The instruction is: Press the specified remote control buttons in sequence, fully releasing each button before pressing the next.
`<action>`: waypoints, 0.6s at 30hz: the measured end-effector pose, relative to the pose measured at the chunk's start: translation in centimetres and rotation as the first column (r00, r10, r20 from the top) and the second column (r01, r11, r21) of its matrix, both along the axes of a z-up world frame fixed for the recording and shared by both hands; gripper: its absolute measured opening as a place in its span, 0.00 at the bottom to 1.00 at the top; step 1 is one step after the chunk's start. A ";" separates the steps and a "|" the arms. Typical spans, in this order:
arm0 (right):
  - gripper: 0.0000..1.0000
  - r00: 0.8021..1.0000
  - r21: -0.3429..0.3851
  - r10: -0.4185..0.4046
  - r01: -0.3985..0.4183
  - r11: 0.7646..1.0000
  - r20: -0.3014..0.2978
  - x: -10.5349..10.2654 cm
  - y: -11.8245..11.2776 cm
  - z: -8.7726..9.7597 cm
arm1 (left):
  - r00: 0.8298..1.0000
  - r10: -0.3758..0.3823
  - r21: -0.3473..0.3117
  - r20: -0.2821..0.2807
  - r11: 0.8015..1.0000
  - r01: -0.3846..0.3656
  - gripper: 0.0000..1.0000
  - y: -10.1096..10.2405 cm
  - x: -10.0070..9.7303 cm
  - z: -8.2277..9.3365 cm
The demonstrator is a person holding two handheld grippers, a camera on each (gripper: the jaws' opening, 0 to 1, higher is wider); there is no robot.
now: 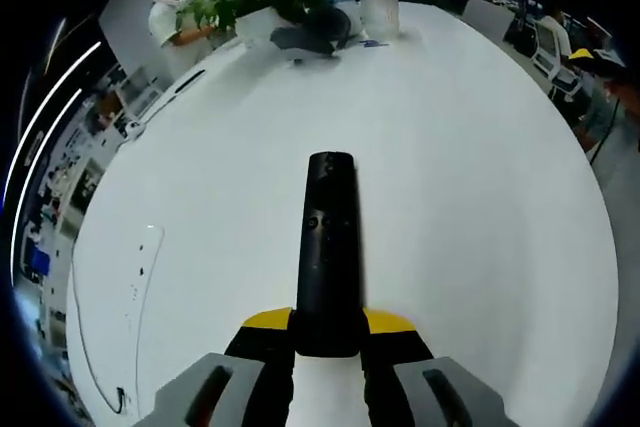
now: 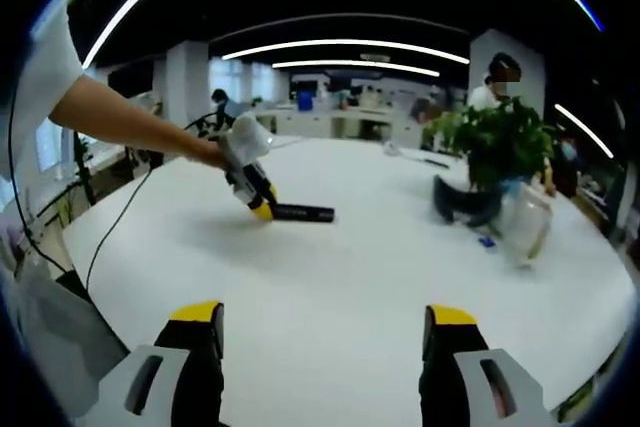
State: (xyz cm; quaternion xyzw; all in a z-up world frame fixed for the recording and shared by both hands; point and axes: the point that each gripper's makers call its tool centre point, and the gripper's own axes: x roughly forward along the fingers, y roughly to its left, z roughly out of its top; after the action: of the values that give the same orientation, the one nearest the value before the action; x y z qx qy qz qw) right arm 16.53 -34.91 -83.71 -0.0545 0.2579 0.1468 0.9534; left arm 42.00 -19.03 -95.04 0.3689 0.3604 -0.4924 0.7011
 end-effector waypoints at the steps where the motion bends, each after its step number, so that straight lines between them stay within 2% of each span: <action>1: 0.80 1.000 -0.003 0.002 -0.002 1.000 0.003 0.0 0.0 0.0 | 1.000 0.007 -0.005 -0.001 1.000 -0.007 0.24 0.1 0.1 0.0; 7: 0.80 1.000 -0.001 -0.004 0.004 1.000 0.013 0.0 -0.1 0.2 | 0.998 0.065 -0.047 -0.014 0.997 -0.065 0.24 0.3 0.0 0.1; 11: 0.80 1.000 -0.002 -0.006 0.006 1.000 0.013 0.1 -0.1 0.2 | 0.998 0.069 -0.036 -0.007 0.997 -0.070 0.24 0.2 -0.3 0.3; 18: 0.80 1.000 0.001 -0.008 0.008 1.000 0.023 0.1 -0.2 0.4 | 0.991 0.131 -0.012 0.002 0.991 -0.131 0.28 0.5 -0.2 0.6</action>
State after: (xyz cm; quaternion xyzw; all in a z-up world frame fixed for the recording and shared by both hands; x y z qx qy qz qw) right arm 16.60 -35.08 -83.27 -0.0546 0.2469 0.1423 0.9570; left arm 41.82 -18.51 -94.46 0.3411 0.3799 -0.4467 0.7347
